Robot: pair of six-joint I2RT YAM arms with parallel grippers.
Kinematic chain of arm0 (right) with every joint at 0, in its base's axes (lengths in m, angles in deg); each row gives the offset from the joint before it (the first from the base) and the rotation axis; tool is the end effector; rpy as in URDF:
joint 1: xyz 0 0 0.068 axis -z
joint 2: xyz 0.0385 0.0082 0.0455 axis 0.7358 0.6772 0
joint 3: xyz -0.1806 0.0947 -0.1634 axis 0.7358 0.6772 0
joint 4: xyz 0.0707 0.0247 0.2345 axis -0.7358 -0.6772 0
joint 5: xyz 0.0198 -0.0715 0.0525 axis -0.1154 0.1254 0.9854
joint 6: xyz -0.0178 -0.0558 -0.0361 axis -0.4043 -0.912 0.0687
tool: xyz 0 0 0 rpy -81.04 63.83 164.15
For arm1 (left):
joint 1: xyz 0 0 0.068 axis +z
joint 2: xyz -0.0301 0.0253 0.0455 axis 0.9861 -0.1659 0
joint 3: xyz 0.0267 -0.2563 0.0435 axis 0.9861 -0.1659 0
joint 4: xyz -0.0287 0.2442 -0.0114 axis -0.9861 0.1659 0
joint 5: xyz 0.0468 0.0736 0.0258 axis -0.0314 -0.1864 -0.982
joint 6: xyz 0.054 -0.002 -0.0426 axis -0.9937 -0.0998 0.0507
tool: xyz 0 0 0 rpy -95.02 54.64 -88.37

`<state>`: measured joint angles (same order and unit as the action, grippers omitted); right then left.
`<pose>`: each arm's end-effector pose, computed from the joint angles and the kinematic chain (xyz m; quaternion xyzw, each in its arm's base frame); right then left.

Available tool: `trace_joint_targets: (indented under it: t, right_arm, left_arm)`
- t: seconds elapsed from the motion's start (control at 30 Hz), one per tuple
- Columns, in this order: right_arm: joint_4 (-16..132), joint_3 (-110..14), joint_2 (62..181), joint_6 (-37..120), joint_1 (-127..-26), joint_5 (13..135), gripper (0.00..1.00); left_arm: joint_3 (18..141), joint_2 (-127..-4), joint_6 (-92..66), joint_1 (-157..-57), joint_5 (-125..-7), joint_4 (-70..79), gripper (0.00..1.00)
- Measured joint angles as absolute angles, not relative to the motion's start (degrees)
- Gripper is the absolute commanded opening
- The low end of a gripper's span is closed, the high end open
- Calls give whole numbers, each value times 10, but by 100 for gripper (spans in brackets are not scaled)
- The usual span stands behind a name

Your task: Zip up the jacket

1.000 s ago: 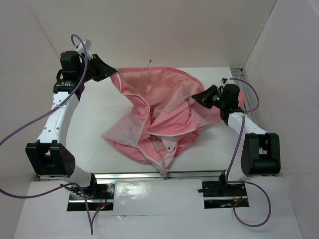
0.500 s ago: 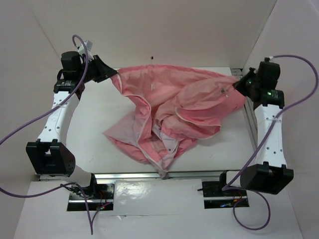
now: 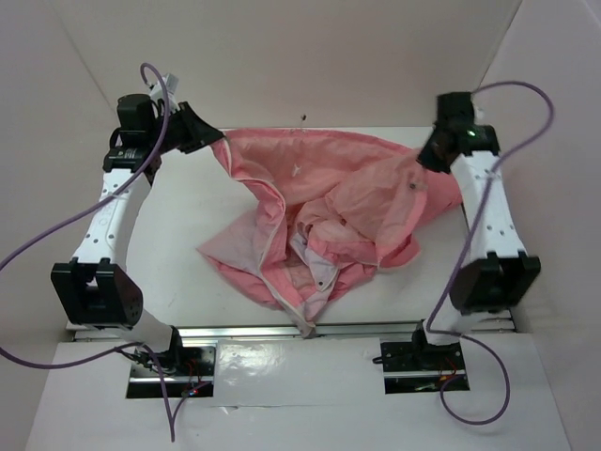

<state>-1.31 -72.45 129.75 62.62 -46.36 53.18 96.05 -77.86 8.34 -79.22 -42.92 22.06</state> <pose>0.3147 -0.0181 0.3708 0.2696 0.8910 -0.0226 0.3647 0.3560 -0.0215 0.3973 -0.0664 0.7773 -0.3682 0.5058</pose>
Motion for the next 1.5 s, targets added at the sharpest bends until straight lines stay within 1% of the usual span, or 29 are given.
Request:
trace_joint_targets:
  t: [0.13, 0.17, 0.2, 0.27, 0.3, 0.33, 0.37, 0.4, 0.43, 0.47, 0.53, 0.63, 0.67, 0.8, 0.87, 0.9, 0.97, 1.03, 1.07, 1.1, 1.13, 1.17, 1.3, 1.33, 1.37, 1.47, 1.5]
  right_arm:
    - [-14, -900, 1476, 642, -562, 518, 0]
    - [-16, -957, 1529, 645, -581, 521, 1]
    - [-18, -1027, 1589, 646, -599, 528, 5]
    - [-13, -1143, 1681, 646, -629, 556, 20]
    - [-4, -1181, 1712, 645, -645, 576, 40]
    - [4, -1192, 1722, 644, -659, 600, 52]
    - [8, -1183, 1723, 639, -671, 627, 59]
    - [25, -1146, 1703, 630, -683, 648, 64]
    - [38, -1107, 1678, 624, -693, 667, 74]
    - [49, -1052, 1642, 618, -703, 690, 77]
    - [65, -976, 1572, 610, -704, 709, 78]
    - [92, -866, 1452, 604, -667, 712, 78]
    - [106, -837, 1413, 603, -647, 705, 82]
    - [157, -729, 1293, 602, -573, 681, 88]
    - [161, -694, 1269, 603, -558, 679, 88]
    - [168, -676, 1265, 603, -556, 683, 91]
    - [183, -631, 1266, 603, -556, 703, 92]
    - [193, -589, 1284, 603, -556, 732, 92]
    - [197, -574, 1295, 603, -556, 743, 89]
    - [198, -563, 1310, 603, -556, 754, 89]
    - [201, -556, 1328, 603, -556, 764, 87]
    - [204, -554, 1343, 603, -557, 769, 80]
    - [231, -552, 1388, 605, -564, 786, 33]
    - [237, -552, 1391, 606, -569, 787, 6]
    - [242, -553, 1391, 604, -577, 787, 1]
    - [237, -586, 1396, 607, -621, 761, 0]
    - [232, -604, 1399, 605, -640, 748, 3]
  left_arm:
    - [962, -790, 82, -795, -428, 225, 0]
    - [964, -794, 82, -795, -429, 229, 0]
    - [966, -798, 81, -796, -430, 231, 0]
    - [969, -804, 79, -797, -433, 237, 0]
    - [972, -807, 77, -798, -436, 243, 0]
    - [975, -809, 72, -798, -438, 247, 0]
    - [979, -811, 70, -798, -442, 252, 0]
    - [983, -812, 68, -798, -445, 255, 0]
    - [987, -813, 67, -798, -447, 258, 0]
    - [991, -814, 67, -798, -449, 259, 0]
    - [994, -814, 67, -798, -449, 259, 0]
    - [996, -816, 67, -798, -451, 259, 0]
    - [996, -817, 67, -798, -452, 259, 0]
    - [995, -819, 67, -798, -452, 259, 0]
    - [995, -819, 67, -798, -452, 258, 0]
    - [995, -819, 68, -799, -452, 258, 0]
    - [995, -819, 68, -800, -453, 259, 0]
    - [995, -819, 68, -802, -452, 258, 0]
    - [995, -819, 68, -802, -453, 259, 0]
    - [995, -819, 68, -802, -453, 259, 0]
    - [995, -819, 69, -802, -452, 259, 0]
    - [995, -819, 69, -803, -452, 259, 0]
    - [995, -819, 69, -803, -453, 258, 0]
    - [994, -819, 69, -803, -453, 259, 0]
    - [994, -819, 69, -803, -453, 258, 0]
    - [994, -819, 69, -803, -453, 259, 0]
    - [994, -819, 68, -803, -454, 259, 0]
